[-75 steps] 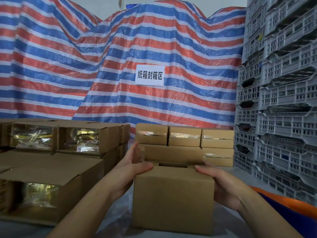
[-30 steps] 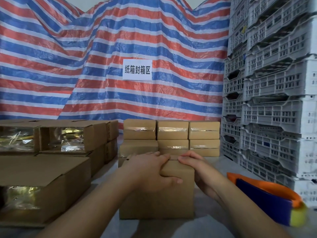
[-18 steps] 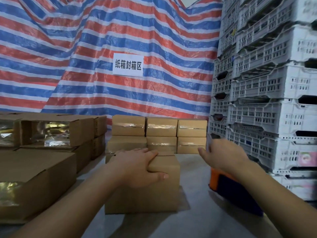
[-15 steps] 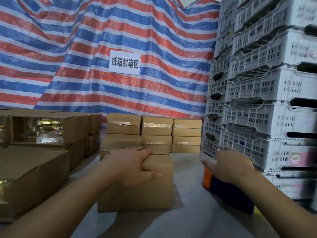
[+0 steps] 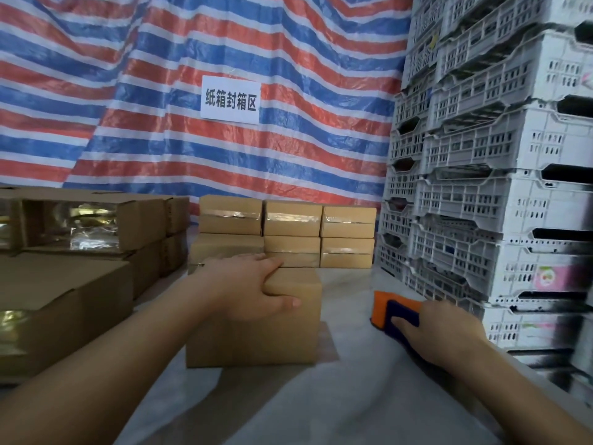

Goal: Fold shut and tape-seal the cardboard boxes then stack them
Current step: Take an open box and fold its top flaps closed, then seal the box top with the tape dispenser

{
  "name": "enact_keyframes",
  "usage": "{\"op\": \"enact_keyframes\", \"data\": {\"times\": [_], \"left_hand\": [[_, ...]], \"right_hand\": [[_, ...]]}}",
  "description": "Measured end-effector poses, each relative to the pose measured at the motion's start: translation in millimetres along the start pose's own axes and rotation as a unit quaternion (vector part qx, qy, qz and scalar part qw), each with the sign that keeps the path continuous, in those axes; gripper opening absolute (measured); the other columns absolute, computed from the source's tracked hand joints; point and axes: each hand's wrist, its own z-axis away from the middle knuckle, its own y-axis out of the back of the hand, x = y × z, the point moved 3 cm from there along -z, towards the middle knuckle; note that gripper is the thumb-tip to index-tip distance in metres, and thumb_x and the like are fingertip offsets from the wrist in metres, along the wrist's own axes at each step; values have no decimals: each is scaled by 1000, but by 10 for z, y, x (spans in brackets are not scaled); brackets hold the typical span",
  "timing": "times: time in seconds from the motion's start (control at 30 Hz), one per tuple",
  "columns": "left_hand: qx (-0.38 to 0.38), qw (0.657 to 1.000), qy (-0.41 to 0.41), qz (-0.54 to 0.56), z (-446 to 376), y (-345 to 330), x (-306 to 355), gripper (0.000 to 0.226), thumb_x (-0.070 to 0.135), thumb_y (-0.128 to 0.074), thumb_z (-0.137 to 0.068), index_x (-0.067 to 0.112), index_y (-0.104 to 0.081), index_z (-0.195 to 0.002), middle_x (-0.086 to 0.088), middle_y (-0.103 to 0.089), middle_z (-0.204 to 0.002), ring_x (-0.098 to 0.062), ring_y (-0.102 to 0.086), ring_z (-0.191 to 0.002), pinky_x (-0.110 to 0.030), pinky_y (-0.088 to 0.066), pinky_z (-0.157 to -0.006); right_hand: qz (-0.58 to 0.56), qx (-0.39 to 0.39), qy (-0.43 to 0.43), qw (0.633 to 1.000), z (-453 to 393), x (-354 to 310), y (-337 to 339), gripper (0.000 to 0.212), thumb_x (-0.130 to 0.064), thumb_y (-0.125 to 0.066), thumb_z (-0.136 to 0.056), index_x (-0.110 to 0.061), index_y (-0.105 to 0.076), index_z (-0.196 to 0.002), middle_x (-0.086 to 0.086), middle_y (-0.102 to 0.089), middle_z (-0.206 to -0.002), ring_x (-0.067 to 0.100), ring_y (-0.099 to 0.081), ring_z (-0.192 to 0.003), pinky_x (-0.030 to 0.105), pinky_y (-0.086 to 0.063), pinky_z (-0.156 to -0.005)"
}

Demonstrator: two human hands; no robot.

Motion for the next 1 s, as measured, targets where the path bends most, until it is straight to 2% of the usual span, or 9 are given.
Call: {"op": "enact_keyframes", "data": {"times": [0.13, 0.27, 0.37, 0.43, 0.53, 0.63, 0.73, 0.87, 1.0], "left_hand": [[3, 1000, -1, -6, 5, 1, -11, 94, 87, -33, -78, 40, -7, -155, 8, -14, -164, -21, -24, -147, -50, -28, -115], [7, 1000, -4, -10, 21, 3, 0, 89, 84, -34, -82, 40, -7, -155, 7, -14, -164, -22, -23, -147, -53, -25, -116], [12, 1000, -3, -6, 28, 1, 6, 88, 82, -37, -83, 40, -8, -154, 6, -14, -164, -23, -22, -147, -54, -22, -117], [12, 1000, -4, -2, 27, 4, 6, 88, 83, -37, -82, 39, -9, -154, 5, -14, -164, -22, -21, -148, -54, -20, -118], [10, 1000, -5, 15, 38, 14, 12, 88, 84, -32, -82, 39, -11, -154, 4, -15, -164, -23, -20, -148, -54, -16, -118], [12, 999, -2, 45, 51, 33, 14, 88, 85, -26, -83, 35, -12, -155, 3, -18, -163, -22, -21, -148, -54, -14, -118], [30, 993, 7, 113, 58, 65, 17, 85, 85, -22, -84, 36, -19, -152, 1, -31, -159, -23, -29, -145, -55, -16, -118], [32, 990, 18, 134, 37, 40, 20, 88, 83, -8, -86, 30, -15, -156, -1, -31, -159, -23, -26, -147, -56, -8, -117], [18, 980, 16, 197, 28, 74, -1, 98, 85, 2, -79, 28, -22, -155, 0, -33, -158, -23, -24, -147, -57, -5, -117]], "right_hand": [[-57, 101, 1, 993, -50, -90, 186, 54, -76, -40, -86, -25, -52, -74, -10, -51, -61, 10, -48, -51, 25, -31, -43], [-271, 125, 6, 954, -241, -312, 696, 60, -70, -48, -85, -16, -57, -59, -1, -55, -43, 13, -55, -45, 25, -32, -44], [-486, 53, 4, 872, -379, -600, 1089, 55, -64, -57, -86, -13, -68, -68, -5, -65, -48, 11, -61, -42, 23, -38, -44], [-592, -20, 14, 805, -439, -817, 1273, 53, -67, -60, -82, -14, -71, -83, 0, -73, -62, 11, -67, -50, 23, -49, -49], [-688, -104, 56, 716, -525, -1111, 1443, 61, -70, -64, -79, -14, -73, -101, 10, -78, -89, 23, -72, -78, 39, -57, -82], [-727, -165, 92, 660, -580, -1339, 1543, 58, -64, -67, -82, -14, -71, -111, 7, -78, -92, 19, -73, -76, 36, -58, -78], [-724, -212, 97, 649, -608, -1454, 1516, 57, -62, -66, -83, -14, -69, -112, 6, -77, -90, 18, -73, -70, 32, -56, -66], [-716, -247, 122, 642, -585, -1478, 1346, 62, -61, -67, -78, -11, -69, -113, 9, -76, -88, 19, -72, -69, 30, -56, -60], [-721, -265, 142, 625, -642, -1453, 1322, 60, -60, -74, -66, -12, -73, -101, 8, -75, -77, 18, -71, -58, 25, -54, -48]]}}
